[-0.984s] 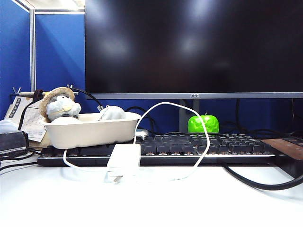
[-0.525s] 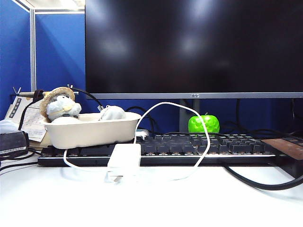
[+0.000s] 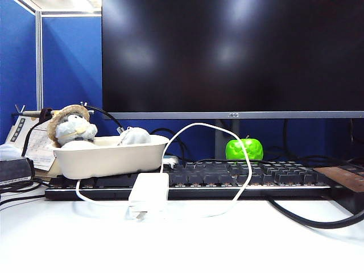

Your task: Identity fluffy octopus among items on the table, put them into the paper lunch box.

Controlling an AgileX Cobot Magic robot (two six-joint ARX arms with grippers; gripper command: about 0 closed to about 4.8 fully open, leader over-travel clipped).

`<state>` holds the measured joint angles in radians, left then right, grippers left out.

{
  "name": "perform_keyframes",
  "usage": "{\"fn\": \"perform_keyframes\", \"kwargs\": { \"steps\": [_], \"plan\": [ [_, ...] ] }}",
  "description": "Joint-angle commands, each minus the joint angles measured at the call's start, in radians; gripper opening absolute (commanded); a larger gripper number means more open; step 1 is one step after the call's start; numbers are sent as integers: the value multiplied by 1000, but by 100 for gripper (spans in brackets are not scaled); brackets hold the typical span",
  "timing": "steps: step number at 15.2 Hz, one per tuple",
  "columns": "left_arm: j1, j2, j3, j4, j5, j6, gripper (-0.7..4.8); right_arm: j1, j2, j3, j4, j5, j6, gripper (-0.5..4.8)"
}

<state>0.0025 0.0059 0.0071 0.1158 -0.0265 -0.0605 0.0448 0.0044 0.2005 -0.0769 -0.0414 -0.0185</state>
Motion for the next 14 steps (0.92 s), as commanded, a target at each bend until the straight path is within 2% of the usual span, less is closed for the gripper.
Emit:
{"fn": "perform_keyframes", "kwargs": {
  "steps": [1, 11, 14],
  "plan": [
    [2, -3, 0, 11, 4, 0, -2, 0, -3, -68, 27, -6, 54, -6],
    [2, -3, 0, 11, 4, 0, -2, -2, -3, -187, 140, 3, 70, -6],
    [2, -3, 0, 11, 4, 0, -2, -37, -3, -188, 140, 13, 71, -6]
  ]
}}
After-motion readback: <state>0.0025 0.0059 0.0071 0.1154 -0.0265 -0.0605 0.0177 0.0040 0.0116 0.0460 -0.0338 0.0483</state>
